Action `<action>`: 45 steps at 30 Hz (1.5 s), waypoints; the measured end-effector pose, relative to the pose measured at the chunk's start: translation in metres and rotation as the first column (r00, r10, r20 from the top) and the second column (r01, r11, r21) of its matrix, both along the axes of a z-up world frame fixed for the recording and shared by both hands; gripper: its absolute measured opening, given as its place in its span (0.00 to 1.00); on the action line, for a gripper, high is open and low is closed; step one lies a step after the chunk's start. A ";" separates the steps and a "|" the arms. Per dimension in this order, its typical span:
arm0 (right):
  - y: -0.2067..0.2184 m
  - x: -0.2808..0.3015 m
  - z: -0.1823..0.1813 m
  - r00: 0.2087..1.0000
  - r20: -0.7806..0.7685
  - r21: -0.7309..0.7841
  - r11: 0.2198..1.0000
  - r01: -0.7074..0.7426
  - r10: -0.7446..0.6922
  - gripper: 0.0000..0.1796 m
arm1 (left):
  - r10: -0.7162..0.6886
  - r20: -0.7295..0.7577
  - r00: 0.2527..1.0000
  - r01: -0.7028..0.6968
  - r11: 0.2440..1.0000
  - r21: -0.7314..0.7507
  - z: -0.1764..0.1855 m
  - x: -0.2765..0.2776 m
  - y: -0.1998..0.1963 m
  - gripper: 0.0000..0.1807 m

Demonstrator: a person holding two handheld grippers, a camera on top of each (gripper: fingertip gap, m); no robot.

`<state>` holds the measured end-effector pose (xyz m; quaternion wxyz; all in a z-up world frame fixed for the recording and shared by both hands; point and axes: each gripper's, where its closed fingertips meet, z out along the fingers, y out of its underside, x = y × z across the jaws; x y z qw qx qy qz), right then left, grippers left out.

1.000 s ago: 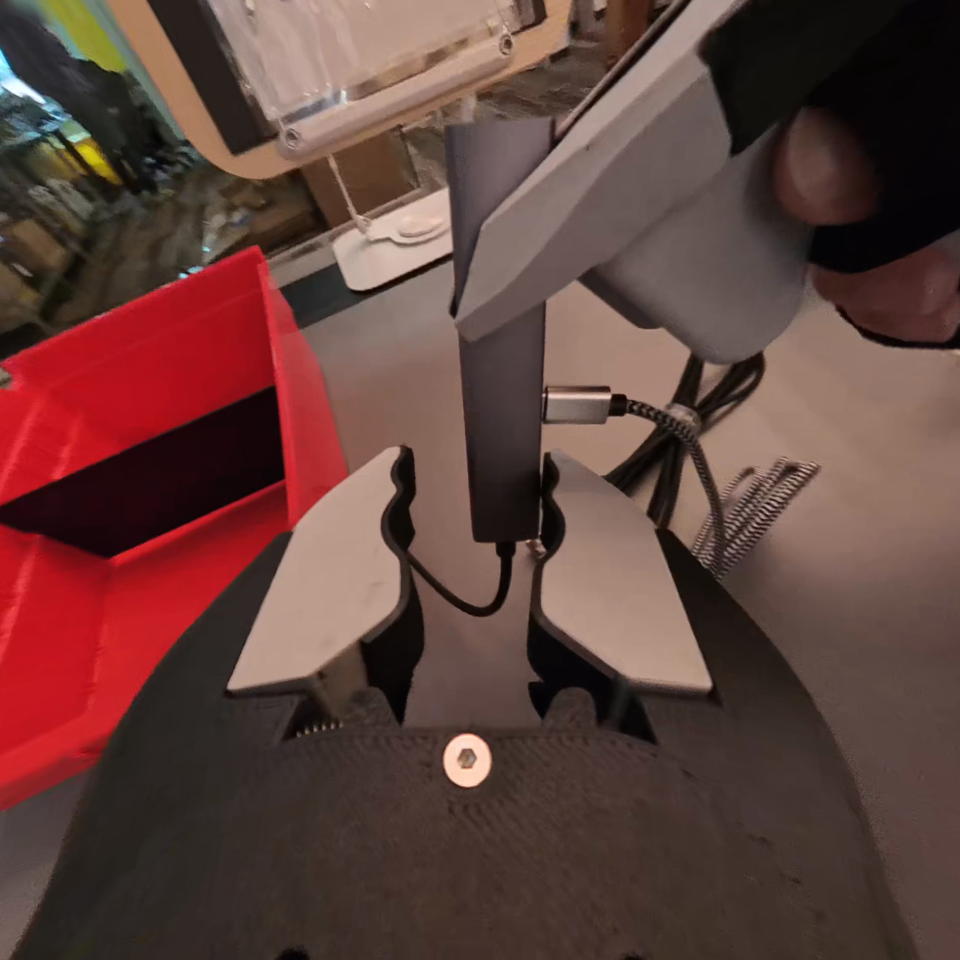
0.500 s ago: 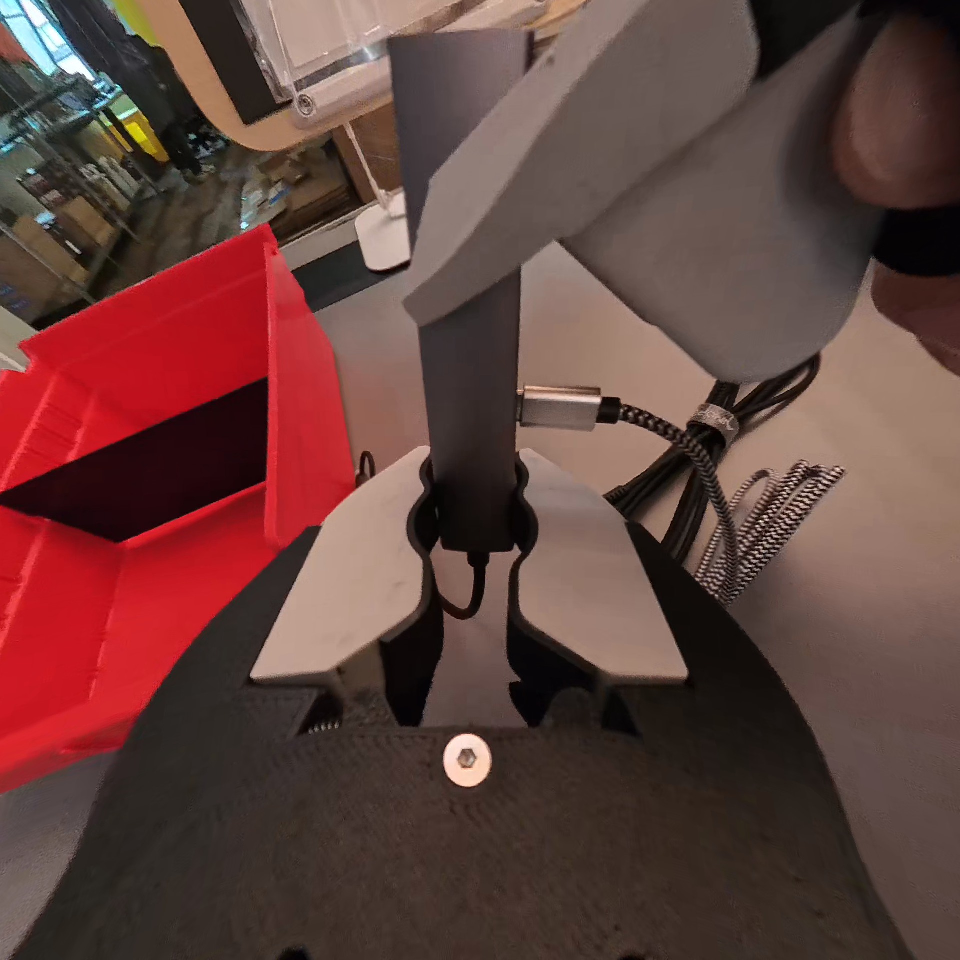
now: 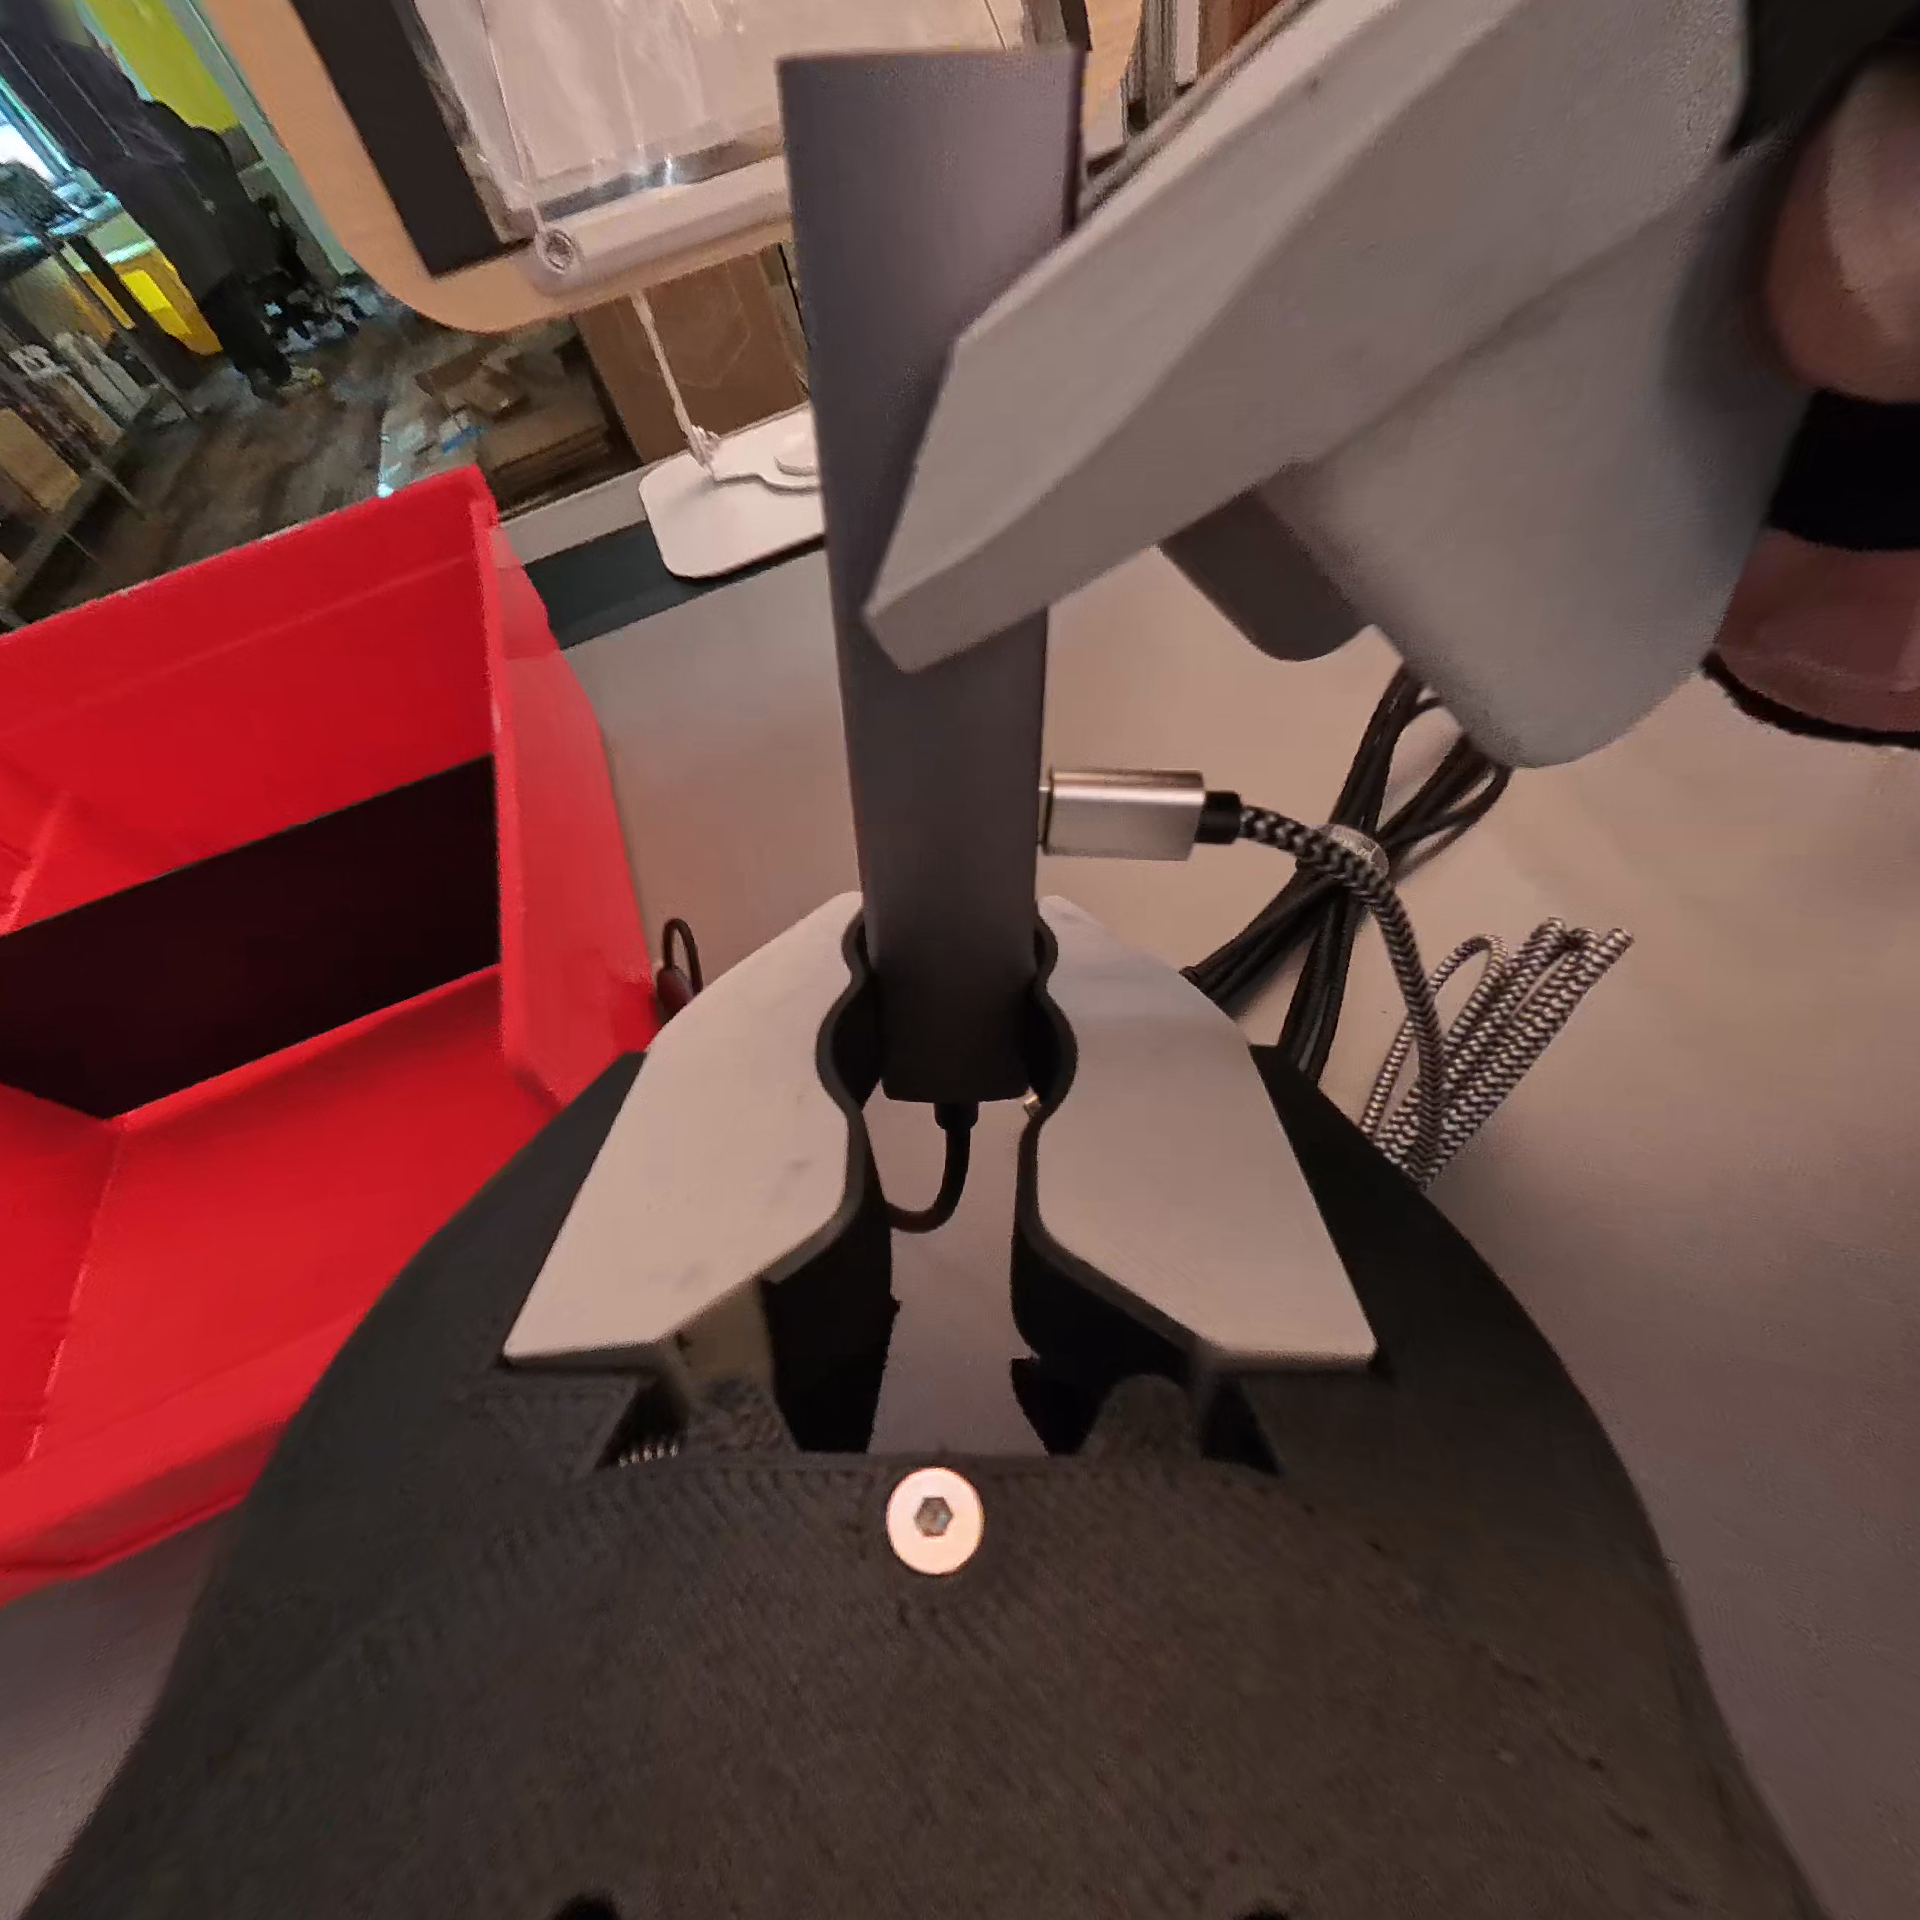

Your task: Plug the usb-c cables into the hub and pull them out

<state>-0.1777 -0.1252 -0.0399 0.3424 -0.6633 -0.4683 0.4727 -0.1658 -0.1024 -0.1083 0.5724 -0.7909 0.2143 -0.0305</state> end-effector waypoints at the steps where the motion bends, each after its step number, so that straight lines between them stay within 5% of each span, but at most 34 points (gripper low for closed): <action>1: -0.002 0.000 0.001 1.000 -0.001 0.008 1.000 -0.019 0.019 0.12 | 0.001 0.010 1.000 -0.001 1.000 0.019 0.003 -0.002 -0.001 0.13; 7: 0.007 0.007 0.027 0.993 -0.107 0.242 0.970 -0.016 0.044 0.16 | -0.007 0.086 0.996 0.002 0.998 0.062 0.013 -0.022 -0.019 0.13; 10: 0.019 0.011 0.003 0.999 0.028 0.374 0.926 -0.054 0.047 0.17 | -0.044 0.099 0.994 0.037 0.997 0.074 0.016 -0.029 -0.032 0.13; 14: 0.018 0.022 -0.070 0.886 0.454 0.350 0.895 -0.276 0.095 0.13 | -0.128 0.073 0.989 0.127 0.992 0.021 0.004 -0.030 -0.046 0.13; 24: 0.017 0.027 -0.125 0.784 0.597 0.176 0.926 -0.334 0.169 0.13 | -0.248 0.107 0.963 0.256 0.964 -0.070 -0.021 -0.022 -0.055 0.13; 36: 0.025 0.027 -0.112 0.835 0.517 0.168 0.934 -0.315 0.188 0.05 | -0.310 0.219 0.925 0.355 0.911 -0.208 -0.032 -0.015 -0.057 0.13; 45: 0.027 0.018 -0.024 0.987 0.110 0.162 0.977 -0.138 0.121 0.04 | -0.052 0.363 0.930 0.089 0.992 -0.086 -0.010 -0.041 -0.020 0.13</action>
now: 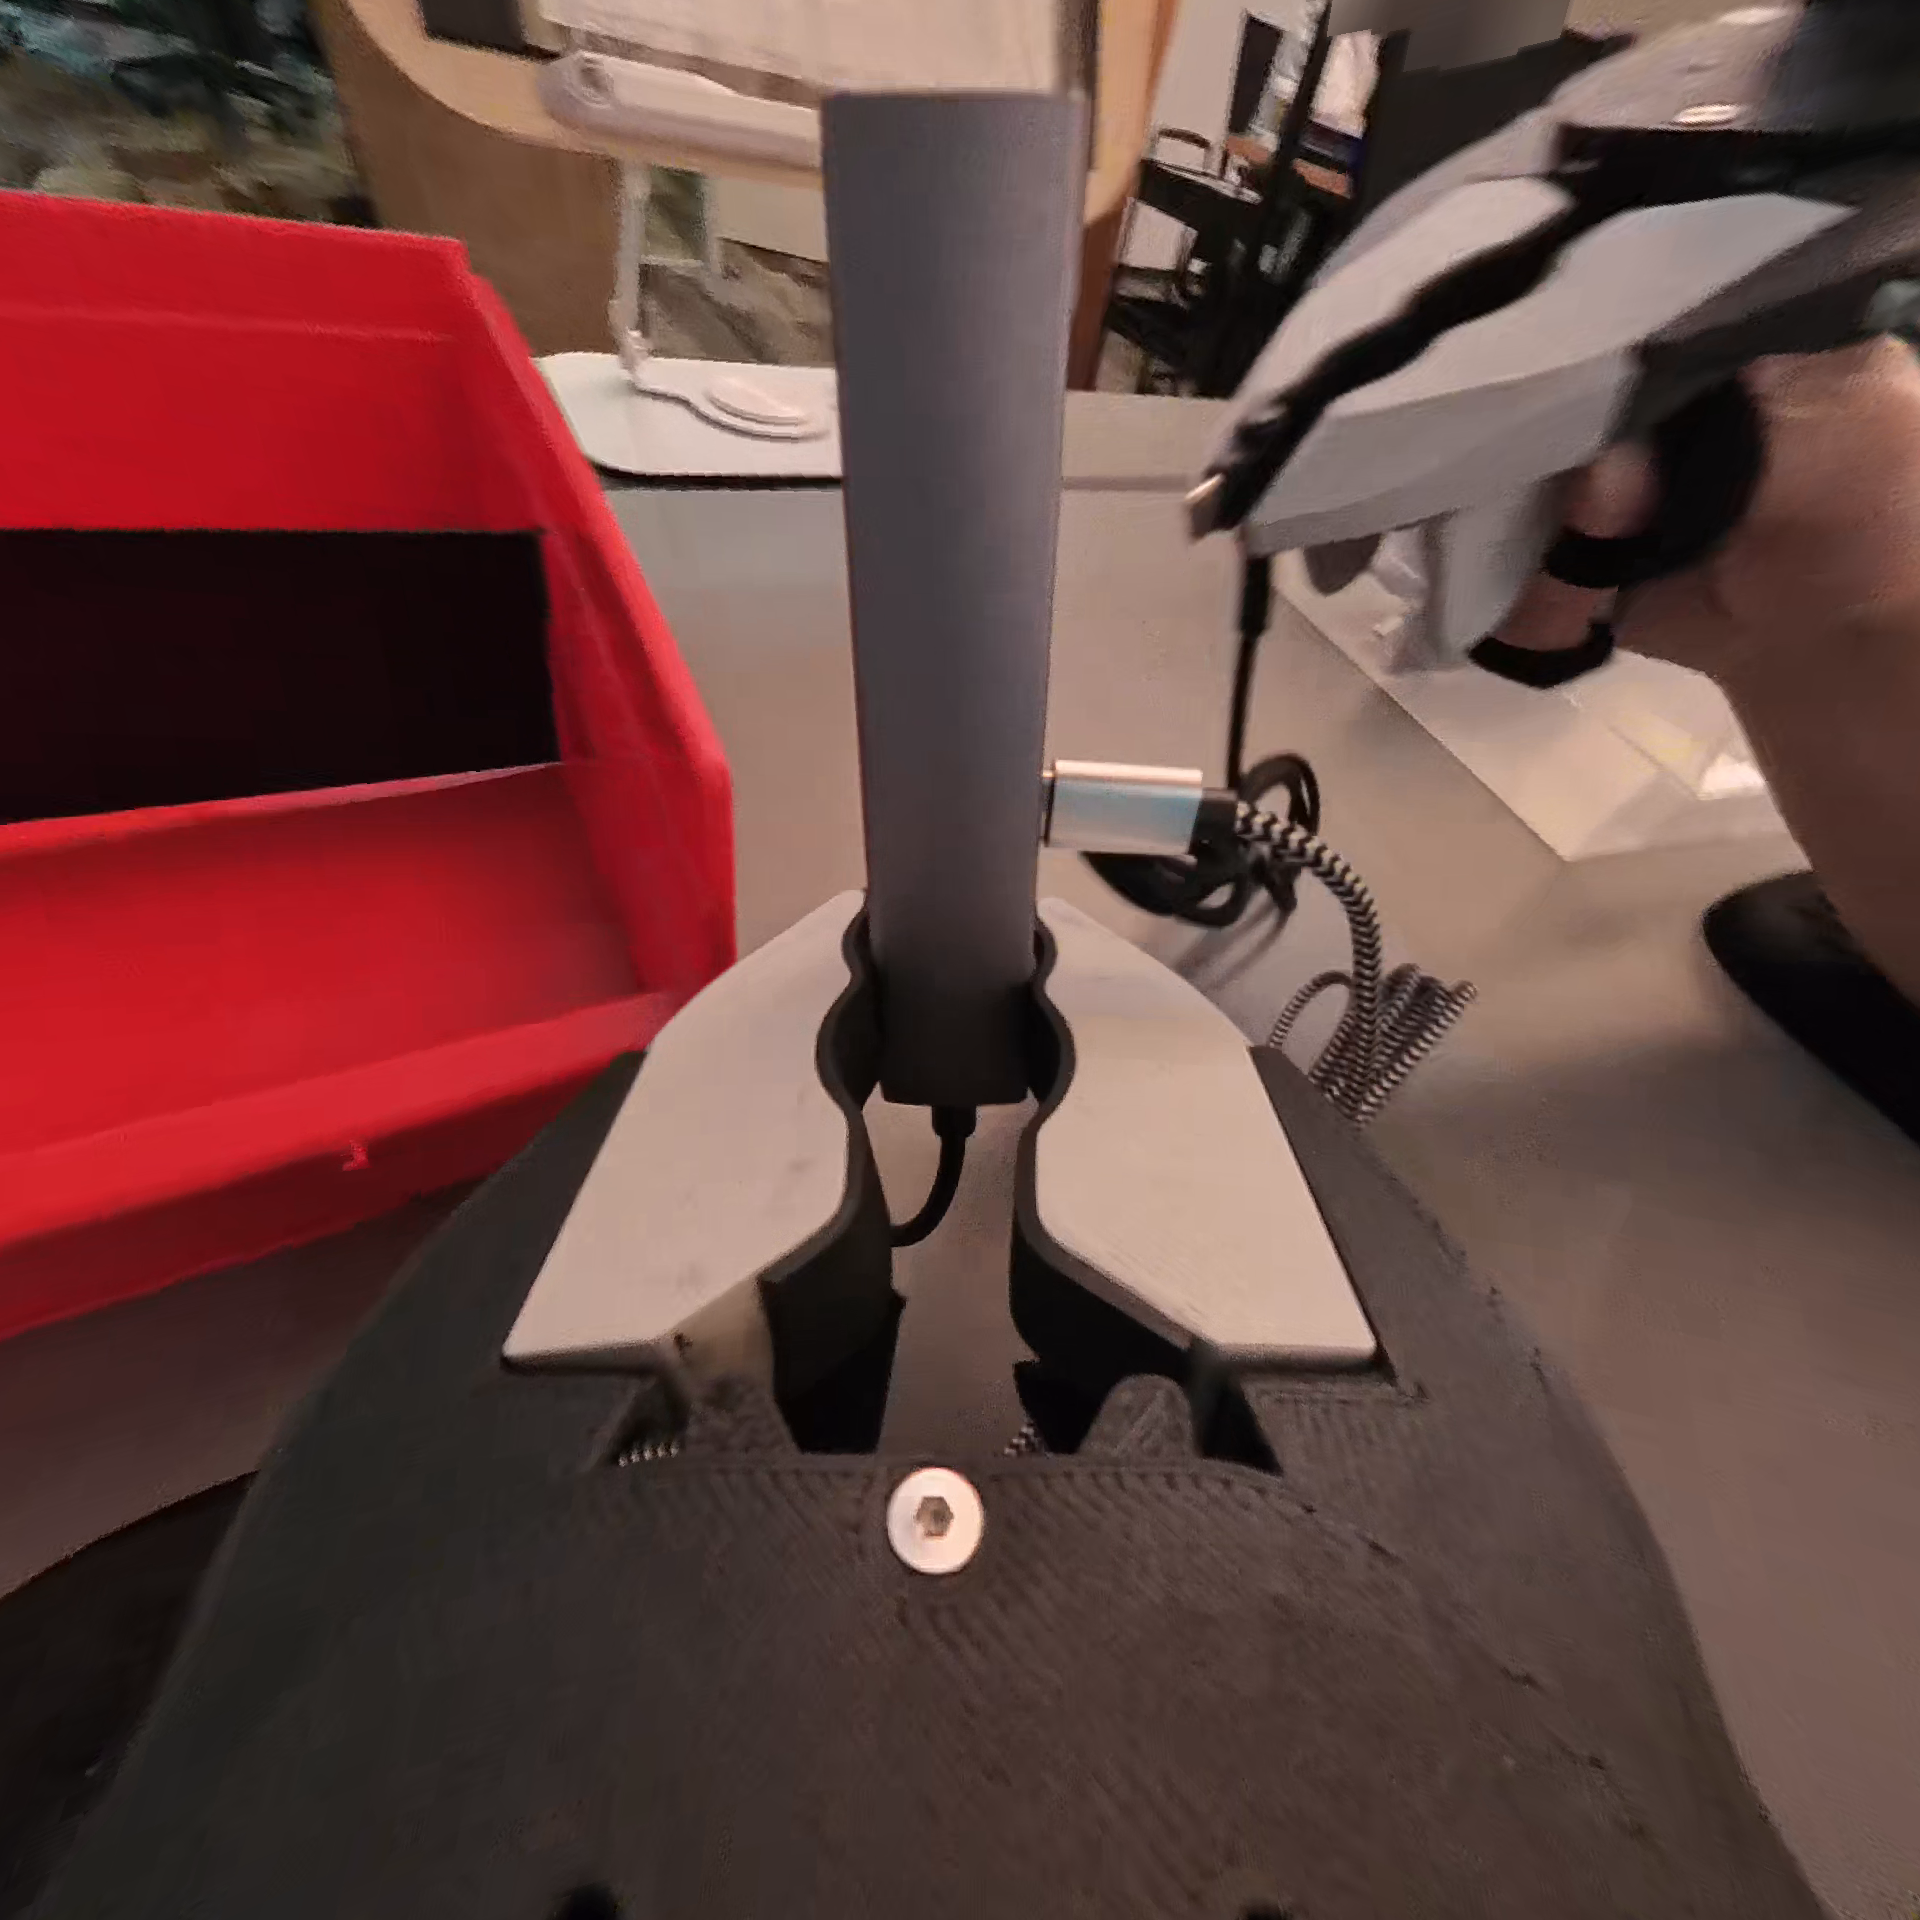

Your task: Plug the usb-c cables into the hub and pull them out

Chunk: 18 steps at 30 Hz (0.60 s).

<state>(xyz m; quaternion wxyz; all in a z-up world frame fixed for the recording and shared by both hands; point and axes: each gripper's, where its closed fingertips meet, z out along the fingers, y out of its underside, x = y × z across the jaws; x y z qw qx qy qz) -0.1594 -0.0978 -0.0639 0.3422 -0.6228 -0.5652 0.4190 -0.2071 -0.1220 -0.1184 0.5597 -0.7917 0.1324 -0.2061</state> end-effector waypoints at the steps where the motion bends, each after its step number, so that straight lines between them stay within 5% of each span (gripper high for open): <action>1: -0.001 -0.001 0.008 0.999 -0.036 0.033 0.999 0.016 -0.015 0.04 | 0.034 0.024 0.999 -0.034 0.999 -0.003 0.001 -0.003 0.003 0.13; 8: -0.001 -0.009 0.019 0.980 -0.071 0.354 0.914 0.200 -0.187 0.05 | 0.169 0.030 0.985 -0.170 0.984 0.060 0.018 0.006 0.013 0.13; 18: 0.015 -0.005 0.016 0.954 -0.081 0.459 0.838 0.294 -0.290 0.05 | 0.155 0.084 0.984 -0.162 0.984 0.076 0.047 0.031 0.013 0.13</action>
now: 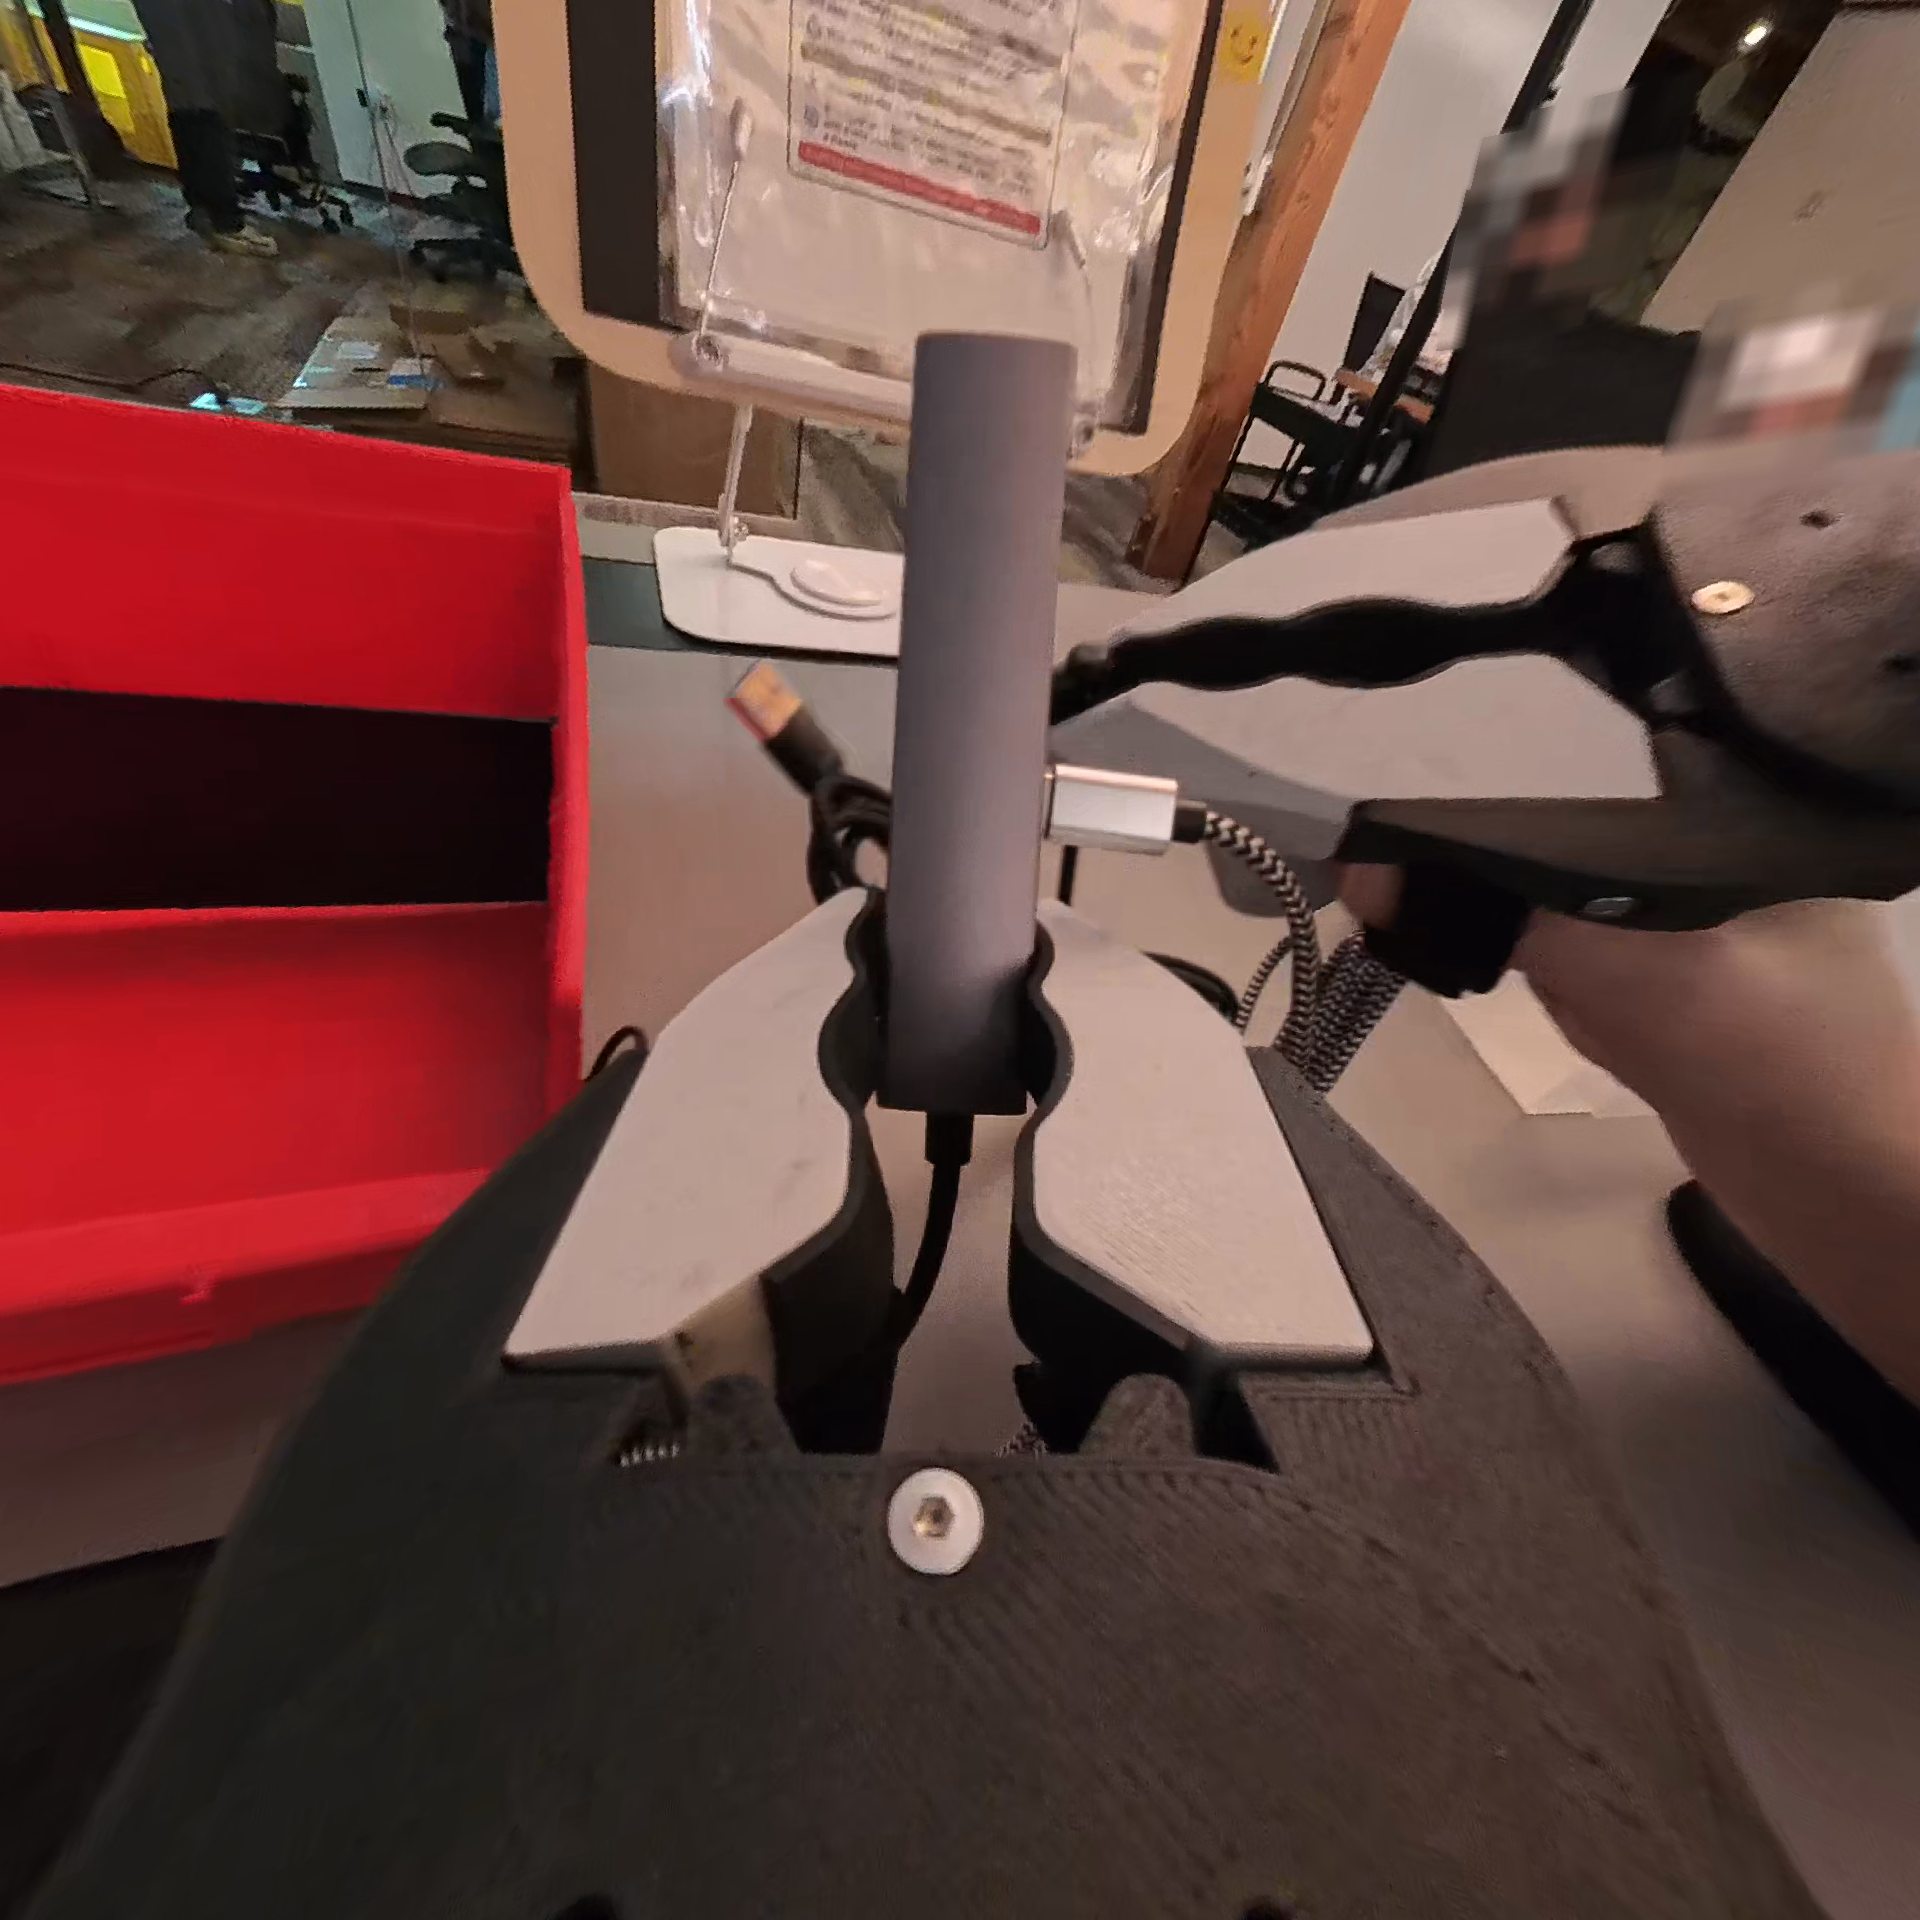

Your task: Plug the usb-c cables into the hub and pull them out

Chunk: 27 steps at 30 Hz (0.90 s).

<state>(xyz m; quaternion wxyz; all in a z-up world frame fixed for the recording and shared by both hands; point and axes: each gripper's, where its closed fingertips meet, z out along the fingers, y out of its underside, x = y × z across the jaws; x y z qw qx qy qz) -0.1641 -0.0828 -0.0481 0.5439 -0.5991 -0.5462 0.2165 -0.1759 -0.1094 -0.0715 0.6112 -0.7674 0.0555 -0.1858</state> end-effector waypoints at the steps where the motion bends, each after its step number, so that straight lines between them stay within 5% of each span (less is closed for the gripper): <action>1: 0.001 0.000 -0.001 1.000 0.003 0.000 1.000 -0.001 0.001 0.05 | -0.008 0.012 1.000 0.008 1.000 0.000 0.001 0.002 0.000 0.12; 9: -0.001 0.000 0.007 0.985 -0.170 -0.238 0.968 -0.079 0.038 0.05 | 0.015 0.058 0.998 -0.016 1.000 0.011 -0.009 0.003 0.008 0.12; 17: -0.007 -0.003 0.010 0.902 -0.432 -0.598 0.745 -0.295 0.010 0.04 | 0.088 0.036 0.995 -0.090 0.994 0.061 -0.014 0.005 0.018 0.12; 23: -0.006 -0.001 0.017 0.846 -0.532 -0.637 0.677 -0.369 -0.040 0.05 | 0.141 0.020 0.990 -0.142 0.985 0.097 -0.012 0.007 0.019 0.12; 27: -0.006 0.000 0.018 0.847 -0.530 -0.622 0.696 -0.358 -0.037 0.05 | 0.162 -0.018 0.987 -0.159 0.982 0.102 -0.011 0.006 0.020 0.12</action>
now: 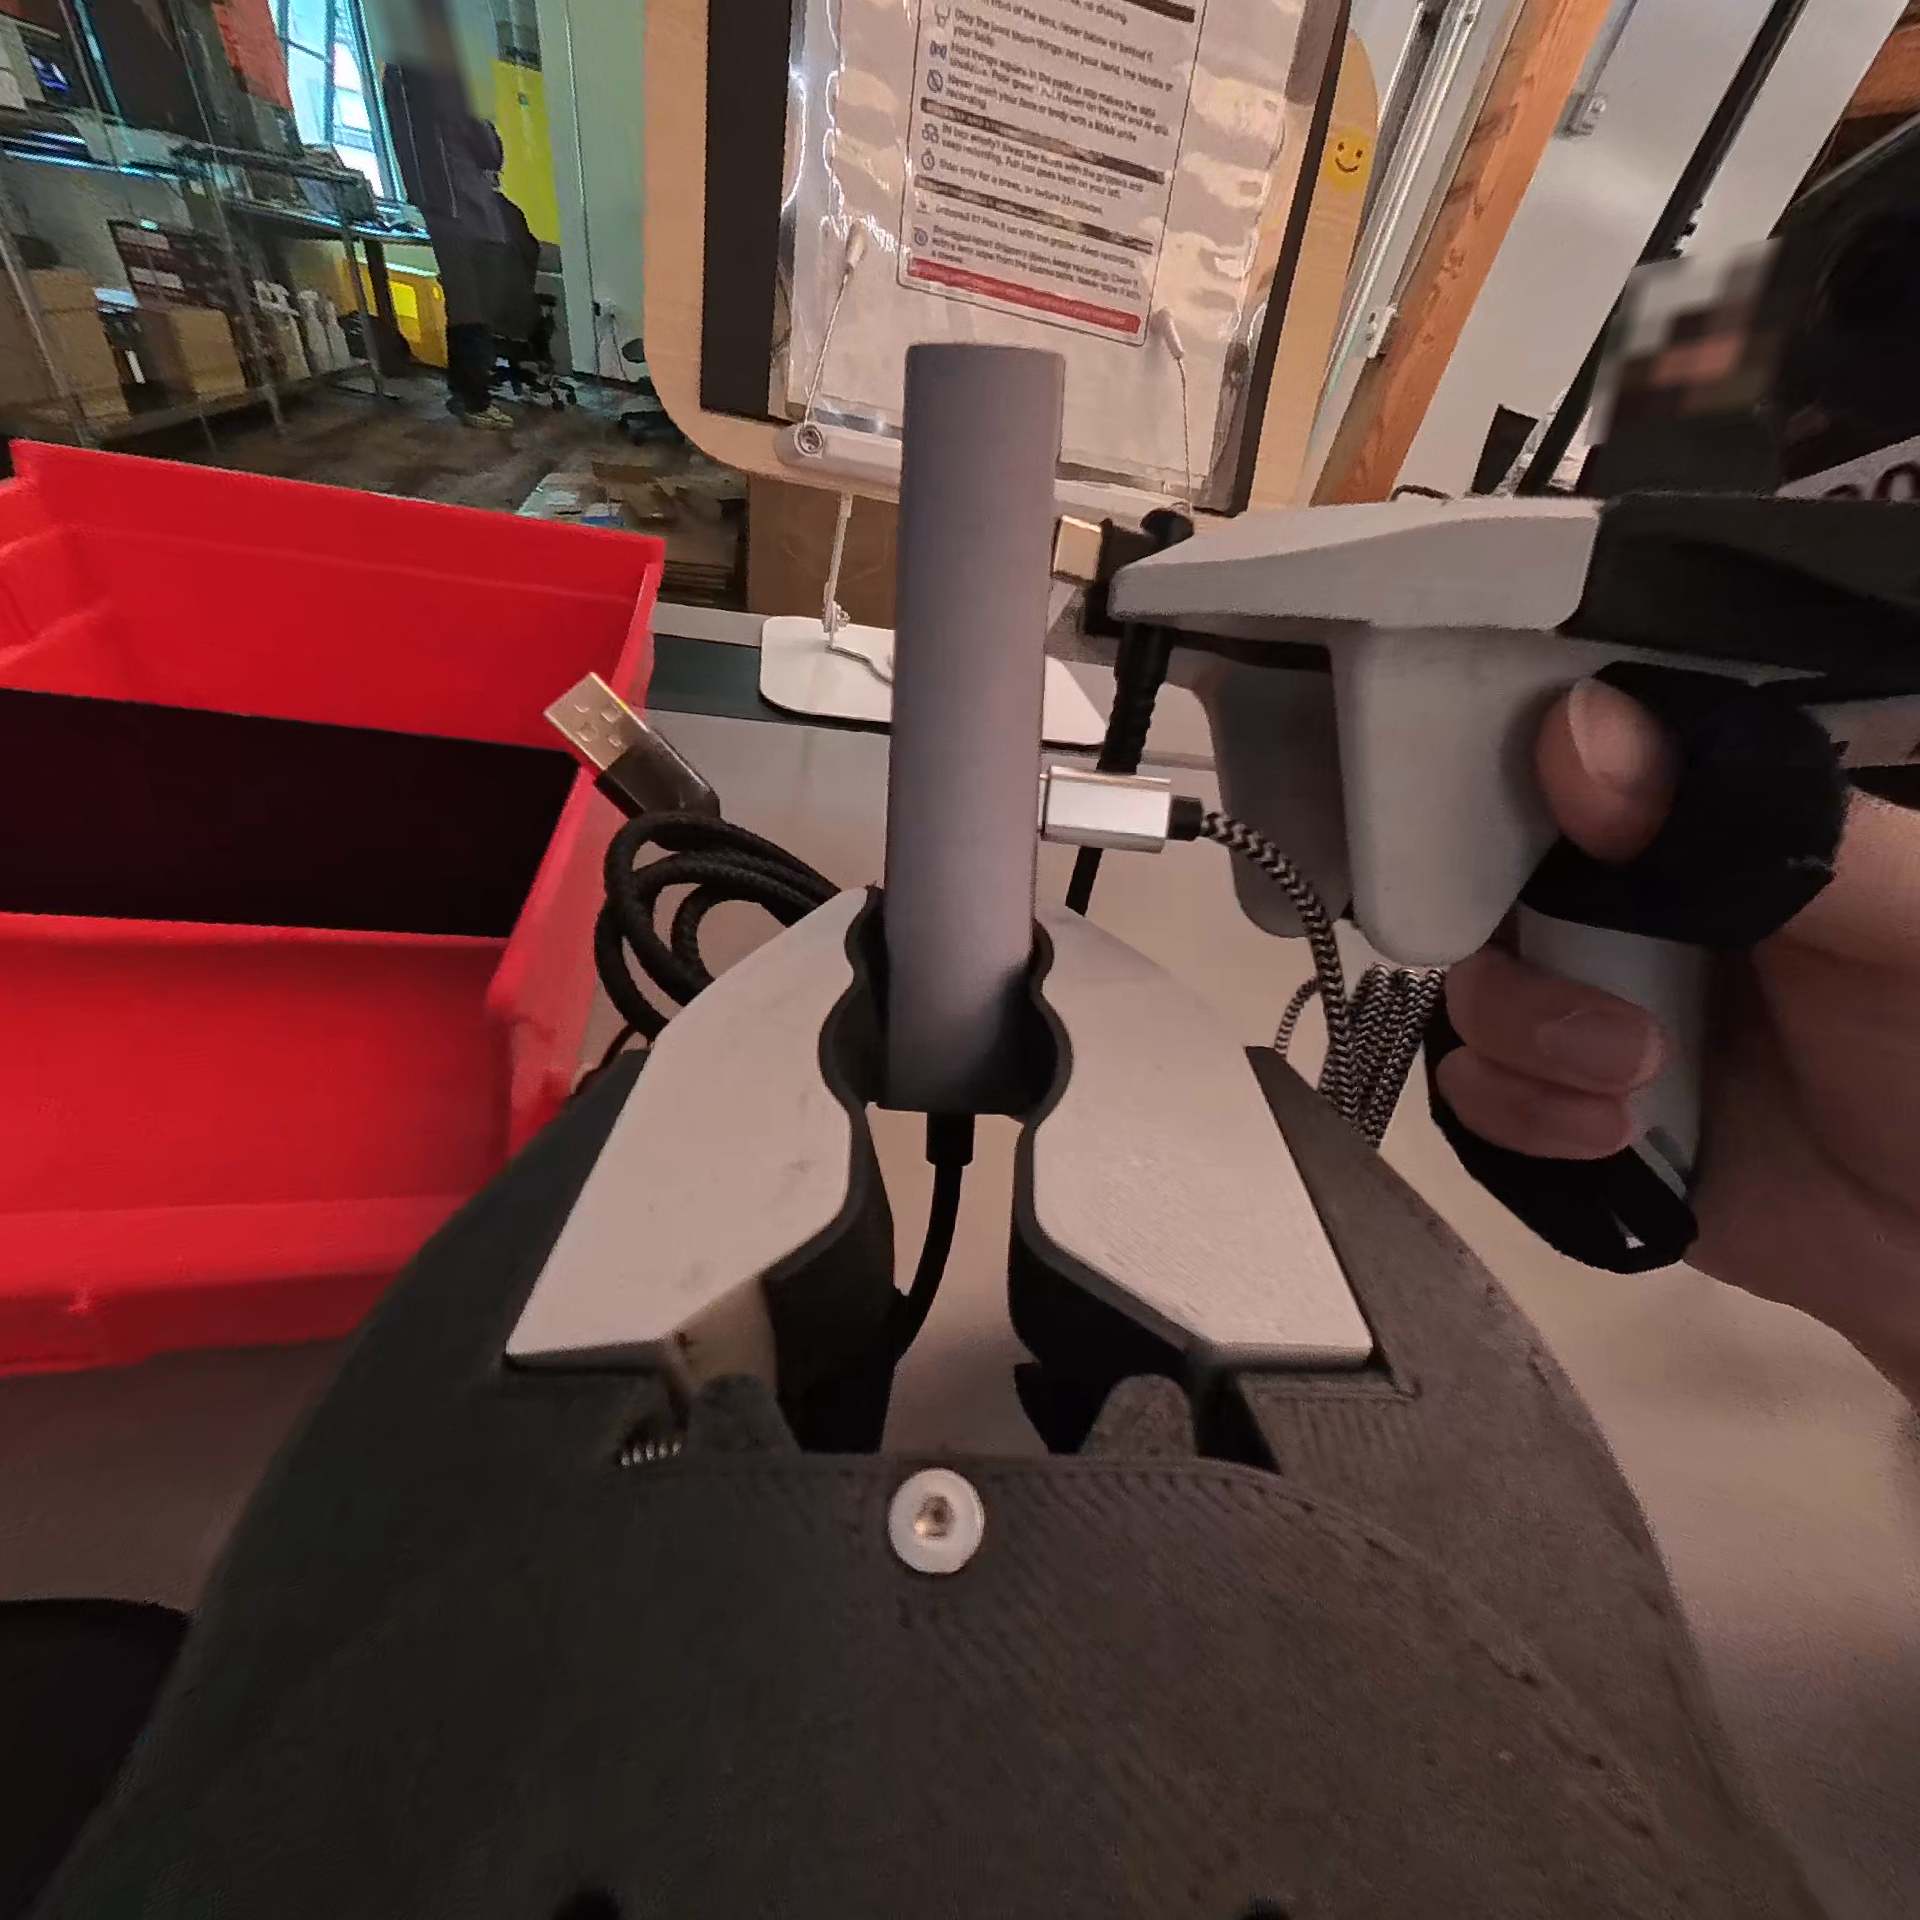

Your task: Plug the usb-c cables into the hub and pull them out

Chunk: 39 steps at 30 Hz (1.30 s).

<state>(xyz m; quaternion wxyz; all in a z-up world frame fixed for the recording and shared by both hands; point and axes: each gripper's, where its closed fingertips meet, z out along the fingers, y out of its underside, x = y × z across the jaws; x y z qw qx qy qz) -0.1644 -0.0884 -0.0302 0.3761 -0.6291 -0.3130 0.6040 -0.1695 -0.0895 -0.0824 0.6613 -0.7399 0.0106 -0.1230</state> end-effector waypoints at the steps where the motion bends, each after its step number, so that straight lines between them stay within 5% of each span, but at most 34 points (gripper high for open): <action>1: 0.000 0.000 0.000 1.000 0.003 0.014 1.000 0.008 -0.008 0.05 | 0.007 -0.017 1.000 -0.007 1.000 -0.001 0.000 0.000 0.000 0.12; 8: -0.002 -0.001 0.001 1.000 0.019 0.034 0.999 0.016 -0.017 0.05 | 0.058 -0.147 0.987 -0.057 0.998 0.016 0.001 0.000 0.001 0.12; 16: 0.000 0.001 0.002 1.000 0.000 0.017 1.000 0.004 -0.004 0.05 | -0.019 0.075 0.997 0.019 1.000 -0.002 -0.001 0.001 0.003 0.12; 25: 0.000 0.000 -0.001 0.998 -0.021 -0.083 0.995 -0.063 0.061 0.05 | -0.008 0.001 1.000 0.008 0.999 0.037 0.001 0.003 -0.001 0.12; 31: 0.002 0.002 -0.004 0.994 -0.026 -0.162 0.981 -0.107 0.104 0.04 | 0.052 -0.148 0.988 -0.043 0.997 0.062 0.004 -0.001 -0.002 0.12; 39: -0.001 0.003 -0.004 0.992 0.013 -0.156 0.980 -0.123 0.126 0.04 | 0.178 -0.466 0.867 -0.156 0.984 0.087 0.007 -0.011 -0.004 0.12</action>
